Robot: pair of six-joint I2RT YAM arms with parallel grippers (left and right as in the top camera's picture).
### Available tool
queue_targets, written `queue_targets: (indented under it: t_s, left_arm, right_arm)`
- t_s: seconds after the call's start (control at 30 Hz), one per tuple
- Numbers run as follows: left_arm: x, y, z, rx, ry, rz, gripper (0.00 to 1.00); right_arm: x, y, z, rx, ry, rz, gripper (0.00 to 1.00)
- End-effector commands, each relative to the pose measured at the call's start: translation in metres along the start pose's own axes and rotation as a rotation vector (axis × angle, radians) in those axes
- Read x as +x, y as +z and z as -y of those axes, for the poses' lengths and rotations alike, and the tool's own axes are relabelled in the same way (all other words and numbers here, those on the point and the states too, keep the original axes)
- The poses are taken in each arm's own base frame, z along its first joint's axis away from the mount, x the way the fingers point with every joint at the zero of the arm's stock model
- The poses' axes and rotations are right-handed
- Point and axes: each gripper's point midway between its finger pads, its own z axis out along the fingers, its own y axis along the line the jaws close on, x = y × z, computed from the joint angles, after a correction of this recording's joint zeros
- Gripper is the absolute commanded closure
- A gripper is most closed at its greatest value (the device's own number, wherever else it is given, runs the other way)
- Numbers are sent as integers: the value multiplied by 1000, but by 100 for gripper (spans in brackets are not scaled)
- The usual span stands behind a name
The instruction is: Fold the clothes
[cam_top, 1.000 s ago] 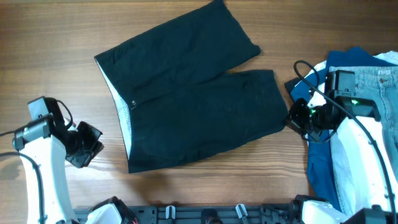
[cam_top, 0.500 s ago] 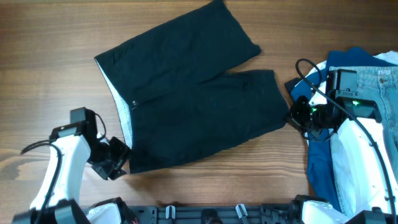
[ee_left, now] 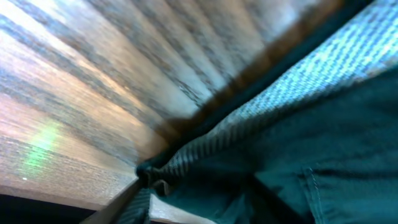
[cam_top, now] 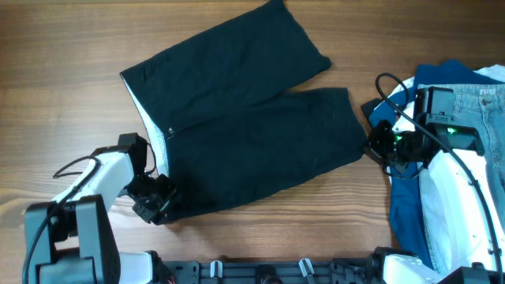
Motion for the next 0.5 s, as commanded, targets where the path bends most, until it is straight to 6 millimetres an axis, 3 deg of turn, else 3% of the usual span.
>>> queue_targets:
  t_s: [0.0, 0.1, 0.27, 0.47]
  left_arm:
    - [-7, 6, -2, -41, -30, 39, 69]
    - [-6, 6, -3, -46, -29, 35, 96]
    - [3, -5, -10, -80, -10, -10, 96]
    - [-13, -80, -3, -15, -19, 144, 96]
  right_arm:
    - [-9, -6, -3, -1, 7, 36, 96]
    - [-9, -6, -3, -1, 6, 36, 96]
    - [-10, -7, 0, 18, -3, 46, 96]
    - [-2, -22, -2, 36, -18, 13, 96]
